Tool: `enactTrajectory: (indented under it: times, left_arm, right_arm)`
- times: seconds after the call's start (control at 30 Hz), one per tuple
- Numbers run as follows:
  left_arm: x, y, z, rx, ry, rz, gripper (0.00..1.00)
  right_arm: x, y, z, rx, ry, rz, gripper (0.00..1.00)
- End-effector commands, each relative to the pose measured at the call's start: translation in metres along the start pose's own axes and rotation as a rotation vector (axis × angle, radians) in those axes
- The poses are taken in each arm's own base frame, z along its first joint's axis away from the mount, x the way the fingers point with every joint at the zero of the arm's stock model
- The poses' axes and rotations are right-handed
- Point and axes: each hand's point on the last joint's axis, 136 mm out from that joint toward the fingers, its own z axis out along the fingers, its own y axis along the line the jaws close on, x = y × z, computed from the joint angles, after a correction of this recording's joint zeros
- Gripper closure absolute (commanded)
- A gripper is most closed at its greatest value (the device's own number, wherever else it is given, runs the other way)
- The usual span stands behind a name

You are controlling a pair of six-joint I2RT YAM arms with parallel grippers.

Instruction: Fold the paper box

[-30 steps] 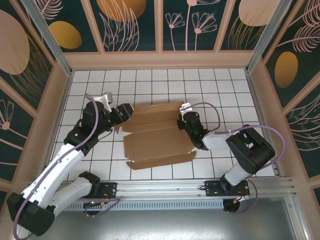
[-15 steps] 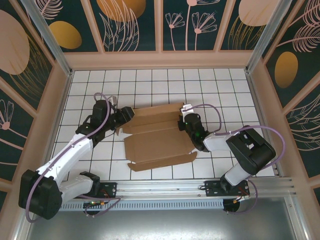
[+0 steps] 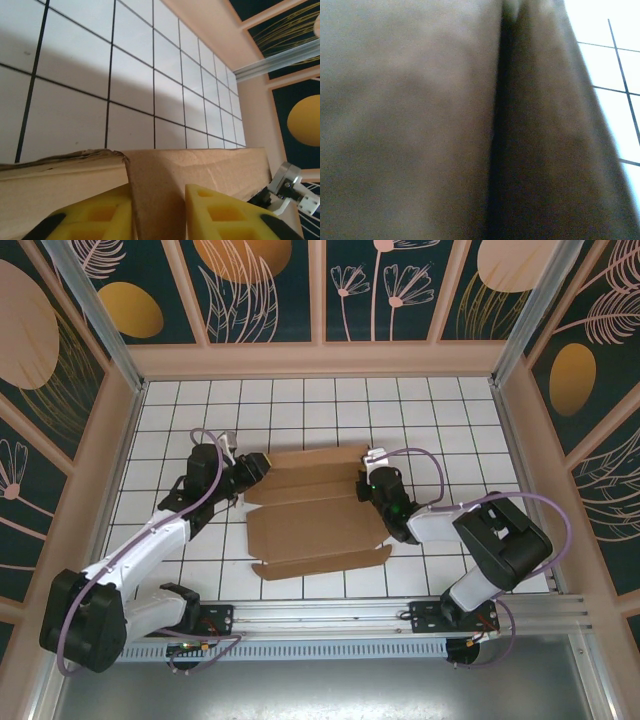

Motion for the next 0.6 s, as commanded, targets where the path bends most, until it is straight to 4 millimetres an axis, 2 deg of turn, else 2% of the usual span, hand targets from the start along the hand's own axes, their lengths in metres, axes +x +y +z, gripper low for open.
enactTrajectory:
  times: [0.0,0.13,0.2,0.23,0.33,0.4,0.47,0.57]
  left_arm:
    - [-0.008,-0.013,0.004,0.093,-0.036,-0.002,0.77]
    - [-0.015,-0.014,0.011,0.087,-0.05,0.013,0.87]
    - [-0.022,-0.011,0.012,0.05,-0.069,0.035,0.88]
    - [-0.028,-0.009,0.011,0.026,-0.086,0.054,0.85]
    - [-0.044,0.003,0.003,-0.103,-0.132,0.114,0.57]
    - [-0.049,0.002,-0.004,-0.124,-0.152,0.148,0.53]
    - [-0.046,-0.004,-0.009,-0.087,-0.147,0.17,0.57]
    - [-0.023,-0.004,-0.003,-0.031,-0.064,0.174,0.74]
  right_arm:
    - [-0.007,-0.003,-0.007,0.001,-0.018,0.057,1.0]
    - [-0.012,-0.014,-0.008,0.06,-0.018,0.077,1.0]
    - [-0.013,-0.02,-0.009,0.089,-0.014,0.077,1.0]
    - [-0.013,-0.024,-0.01,0.102,-0.01,0.078,1.0]
    - [-0.01,-0.038,-0.01,0.154,0.013,0.116,1.0]
    - [-0.009,-0.042,-0.011,0.155,0.024,0.139,1.0]
    - [-0.008,-0.045,-0.011,0.157,0.03,0.148,1.0]
    - [-0.007,-0.047,-0.012,0.158,0.032,0.151,1.0]
